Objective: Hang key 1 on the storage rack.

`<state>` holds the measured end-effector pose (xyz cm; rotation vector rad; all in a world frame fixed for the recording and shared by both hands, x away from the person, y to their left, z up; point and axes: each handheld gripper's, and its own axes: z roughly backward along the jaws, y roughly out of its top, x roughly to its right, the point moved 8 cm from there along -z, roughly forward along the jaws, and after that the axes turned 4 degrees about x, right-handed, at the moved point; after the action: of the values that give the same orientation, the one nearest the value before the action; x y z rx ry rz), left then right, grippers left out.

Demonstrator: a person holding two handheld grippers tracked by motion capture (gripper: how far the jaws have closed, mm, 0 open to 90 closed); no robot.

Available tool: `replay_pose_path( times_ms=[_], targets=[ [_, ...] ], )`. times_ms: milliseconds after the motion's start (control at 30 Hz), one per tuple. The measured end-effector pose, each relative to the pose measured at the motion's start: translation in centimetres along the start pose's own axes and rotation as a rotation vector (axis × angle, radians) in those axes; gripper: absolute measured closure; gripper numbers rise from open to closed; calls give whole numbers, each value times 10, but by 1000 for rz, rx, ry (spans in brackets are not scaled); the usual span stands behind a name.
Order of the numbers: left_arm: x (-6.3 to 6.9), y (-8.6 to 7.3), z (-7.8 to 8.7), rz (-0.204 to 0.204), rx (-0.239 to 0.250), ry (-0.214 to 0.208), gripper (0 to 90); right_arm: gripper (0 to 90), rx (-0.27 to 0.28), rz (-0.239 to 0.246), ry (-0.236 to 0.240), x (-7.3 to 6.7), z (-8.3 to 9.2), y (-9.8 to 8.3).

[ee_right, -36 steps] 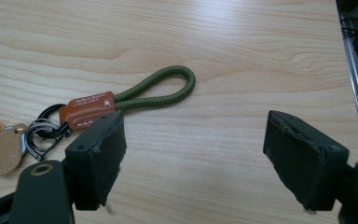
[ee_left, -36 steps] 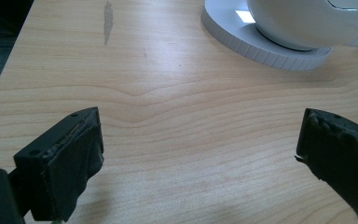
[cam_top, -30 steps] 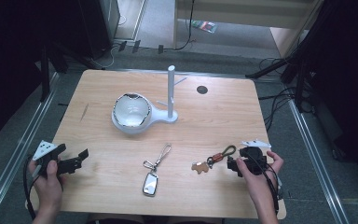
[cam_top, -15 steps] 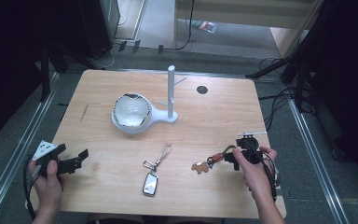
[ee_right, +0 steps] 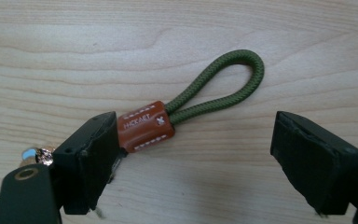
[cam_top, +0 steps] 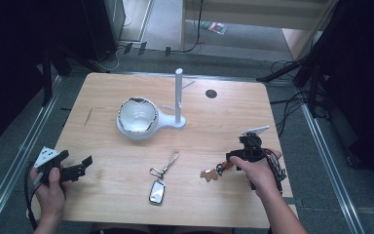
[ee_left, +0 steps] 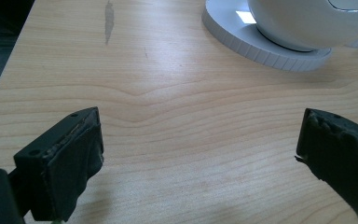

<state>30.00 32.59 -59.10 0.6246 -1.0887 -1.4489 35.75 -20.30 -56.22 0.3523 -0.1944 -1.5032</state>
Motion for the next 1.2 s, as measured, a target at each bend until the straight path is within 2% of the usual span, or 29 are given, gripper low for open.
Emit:
replay_pose_path(
  times_ms=[133, 300, 367, 400, 567, 767, 1000, 1200],
  targets=[
    [0, 0, 0, 1, 0, 0, 11, 177, -17, -18, -6, -4, -3, 3],
    [0, 0, 0, 3, -1, 0, 11, 255, -31, -96, -27, -3, -6, 7],
    [0, 0, 0, 3, -1, -1, 11, 249, -58, -97, -46, -3, -7, 7],
    [0, 0, 0, 2, -2, 0, 11, 242, -73, -91, -47, -2, -8, 7],
    [0, 0, 0, 2, -2, 0, 11, 254, -110, -121, -43, -4, -10, 7],
    [0, 0, 0, 3, -4, -2, 11, 285, -119, -134, -41, -10, -14, 8],
    [0, 0, 0, 3, -4, -2, 11, 307, -134, -162, -49, -9, -17, 10],
    [0, 0, 0, 4, -5, -4, 11, 341, -157, -166, -51, -7, -22, 10]
  ],
)
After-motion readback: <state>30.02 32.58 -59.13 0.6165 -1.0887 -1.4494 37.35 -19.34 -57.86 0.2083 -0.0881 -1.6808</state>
